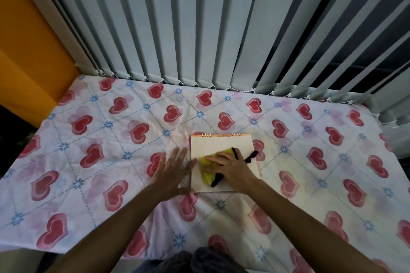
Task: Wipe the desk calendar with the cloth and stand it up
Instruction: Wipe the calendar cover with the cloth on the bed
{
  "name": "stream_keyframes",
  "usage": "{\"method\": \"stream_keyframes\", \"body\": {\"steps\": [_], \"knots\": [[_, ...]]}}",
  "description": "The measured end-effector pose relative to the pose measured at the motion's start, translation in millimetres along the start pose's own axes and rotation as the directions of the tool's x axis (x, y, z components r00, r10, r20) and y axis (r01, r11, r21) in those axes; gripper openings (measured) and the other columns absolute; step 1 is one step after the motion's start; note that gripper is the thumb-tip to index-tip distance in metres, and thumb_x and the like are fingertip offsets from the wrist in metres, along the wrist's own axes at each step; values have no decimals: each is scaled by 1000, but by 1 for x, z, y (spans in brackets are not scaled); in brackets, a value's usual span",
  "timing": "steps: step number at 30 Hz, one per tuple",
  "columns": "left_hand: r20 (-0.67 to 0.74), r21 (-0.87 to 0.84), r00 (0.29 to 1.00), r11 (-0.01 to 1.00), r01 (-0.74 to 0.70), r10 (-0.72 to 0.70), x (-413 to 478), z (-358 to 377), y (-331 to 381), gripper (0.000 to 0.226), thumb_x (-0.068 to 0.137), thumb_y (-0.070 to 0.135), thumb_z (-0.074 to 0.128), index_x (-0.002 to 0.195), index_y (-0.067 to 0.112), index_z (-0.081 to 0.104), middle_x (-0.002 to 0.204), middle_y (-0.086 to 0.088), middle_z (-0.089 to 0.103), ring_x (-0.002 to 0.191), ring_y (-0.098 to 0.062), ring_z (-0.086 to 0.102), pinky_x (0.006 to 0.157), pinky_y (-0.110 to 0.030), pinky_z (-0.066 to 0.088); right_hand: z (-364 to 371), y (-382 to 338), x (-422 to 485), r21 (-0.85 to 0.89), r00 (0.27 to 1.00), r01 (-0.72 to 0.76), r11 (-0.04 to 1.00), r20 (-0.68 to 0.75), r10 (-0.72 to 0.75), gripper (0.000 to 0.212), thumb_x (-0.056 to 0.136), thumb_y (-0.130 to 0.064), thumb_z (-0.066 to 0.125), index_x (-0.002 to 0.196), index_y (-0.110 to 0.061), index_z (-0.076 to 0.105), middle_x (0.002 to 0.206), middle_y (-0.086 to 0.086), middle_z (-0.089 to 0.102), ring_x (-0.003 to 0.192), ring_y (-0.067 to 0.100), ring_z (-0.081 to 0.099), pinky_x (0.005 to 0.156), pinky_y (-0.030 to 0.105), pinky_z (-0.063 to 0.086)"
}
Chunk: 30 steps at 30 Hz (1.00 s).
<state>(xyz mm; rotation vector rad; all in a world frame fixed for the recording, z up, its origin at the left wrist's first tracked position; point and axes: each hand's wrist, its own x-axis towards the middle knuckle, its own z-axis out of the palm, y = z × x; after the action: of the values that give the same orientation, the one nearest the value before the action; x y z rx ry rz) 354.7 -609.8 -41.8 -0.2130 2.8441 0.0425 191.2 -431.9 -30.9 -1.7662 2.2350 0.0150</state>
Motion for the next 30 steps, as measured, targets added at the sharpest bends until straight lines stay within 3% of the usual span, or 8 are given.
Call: {"method": "stream_keyframes", "body": {"steps": [3,5,7,12,15,21,25,30], "knots": [[9,151,999,988,-43,42,11,-11,-8,108,49,84,62,133,16,53,140,-18,51,126,-40,50,90,-63,47,9,-7,-12,-15,977,209,978,-45,-209,55,83,-27,64,131,-46,47,149,-14,39,138,22,33,107,60,17],[78,169,992,979,-112,100,20,-9,-13,110,58,80,60,143,13,38,151,-14,35,136,-40,36,100,-64,36,10,7,-26,19,968,250,968,-33,-249,58,81,-20,65,130,-46,49,148,-16,40,139,18,33,108,60,17],[117,91,980,981,-170,158,24,-3,-16,108,70,72,56,150,13,13,159,-11,9,144,-41,12,108,-67,18,6,21,-36,74,990,139,988,11,-140,62,81,-17,64,131,-49,46,150,-19,35,141,13,26,112,56,9],[127,46,978,984,-171,164,28,11,-22,109,76,75,46,149,18,-11,151,-1,-27,146,-36,-9,114,-61,2,-6,5,-15,40,997,-72,997,35,71,61,89,-17,55,137,-50,36,155,-18,23,142,18,18,111,56,7],[121,38,978,984,-175,170,30,14,-23,108,76,75,44,148,20,-15,152,0,-28,146,-35,-12,115,-59,1,4,-24,-3,2,1000,15,1000,-15,-15,57,87,-26,60,135,-48,38,154,-16,28,141,21,22,110,61,9],[155,-26,972,984,-174,176,30,10,-24,109,76,71,50,148,22,-15,154,-1,-26,146,-31,-15,115,-57,-3,19,-8,-39,47,970,221,974,-111,-215,67,73,-9,68,126,-46,52,144,-15,47,134,21,40,106,62,19],[164,-33,973,986,-161,165,29,7,-22,109,77,70,51,148,21,-14,157,-2,-23,146,-31,-15,115,-57,-4,12,27,-59,156,1000,-19,988,-10,21,73,73,-3,62,127,-51,50,147,-22,37,140,13,28,113,60,11],[143,-80,973,982,-169,179,30,7,-25,99,80,75,35,149,22,-12,149,-2,-31,147,-30,-14,116,-56,-3,10,-9,-34,98,986,-140,985,-72,147,52,86,-28,64,131,-47,46,151,-17,34,140,20,28,111,59,9]]}}
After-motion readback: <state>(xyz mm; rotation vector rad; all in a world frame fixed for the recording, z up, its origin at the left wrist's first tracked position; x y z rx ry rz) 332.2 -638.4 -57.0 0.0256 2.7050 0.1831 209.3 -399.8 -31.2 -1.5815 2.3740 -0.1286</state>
